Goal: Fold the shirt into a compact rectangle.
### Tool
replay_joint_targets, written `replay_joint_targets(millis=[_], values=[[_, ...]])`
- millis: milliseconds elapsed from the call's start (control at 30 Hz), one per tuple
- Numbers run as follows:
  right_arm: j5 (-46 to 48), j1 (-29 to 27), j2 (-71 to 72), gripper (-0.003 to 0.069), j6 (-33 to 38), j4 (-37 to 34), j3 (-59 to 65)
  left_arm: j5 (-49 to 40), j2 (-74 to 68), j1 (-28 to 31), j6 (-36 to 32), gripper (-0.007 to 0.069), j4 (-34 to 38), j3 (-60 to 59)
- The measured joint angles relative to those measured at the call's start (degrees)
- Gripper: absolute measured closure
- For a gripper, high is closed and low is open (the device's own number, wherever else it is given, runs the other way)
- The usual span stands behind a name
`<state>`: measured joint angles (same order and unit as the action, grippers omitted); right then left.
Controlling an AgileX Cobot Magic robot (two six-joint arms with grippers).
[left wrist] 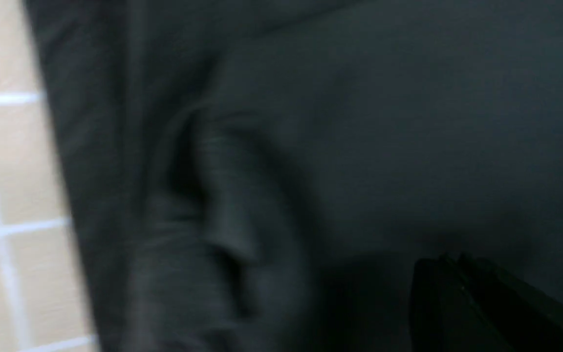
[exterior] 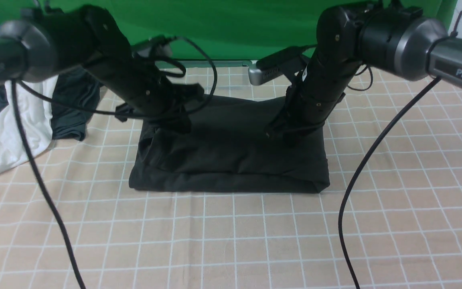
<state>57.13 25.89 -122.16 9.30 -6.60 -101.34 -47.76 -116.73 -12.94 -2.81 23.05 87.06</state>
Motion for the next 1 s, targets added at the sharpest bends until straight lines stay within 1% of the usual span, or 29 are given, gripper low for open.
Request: replay_joint_targets(millis=[100,167,267,333,467,600,767,1000], values=[[2.40,-0.36,-1.65,0.0621,-0.02,-0.06,0.06,-1.75,-2.18,0.00,4.53,0.0606,-6.11,0.11],[4.72,-1.02,-3.09,0.0621,-0.02,-0.10,0.06,-3.94,-2.99,0.00,9.27,0.0606,-11.42,0.18],[7.02,-2.00,-4.02,0.0621,-0.48,-0.85,0.06,-4.61,-2.97,-0.31,12.32,0.0606,-14.44,0.56],[8.04,-2.39,-4.08,0.0621,-0.75,-1.11,0.06,-4.61,-2.78,-0.37,12.98,0.0606,-14.59,0.56],[10.54,-2.72,-4.08,0.0621,-0.80,-0.57,0.14,-5.92,-2.02,-0.37,13.23,0.0606,-15.29,0.56],[11.13,-2.72,-3.80,0.0621,-1.21,0.57,2.26,-10.00,-1.82,1.35,13.22,0.0606,-17.69,0.56],[10.73,-2.72,-2.94,0.0621,-1.67,1.03,4.43,-13.66,-1.67,4.26,11.15,0.0606,-18.01,0.56],[11.17,-3.13,1.25,0.0621,-1.98,2.32,5.77,-14.40,5.33,4.57,8.35,0.0606,-18.25,0.56]])
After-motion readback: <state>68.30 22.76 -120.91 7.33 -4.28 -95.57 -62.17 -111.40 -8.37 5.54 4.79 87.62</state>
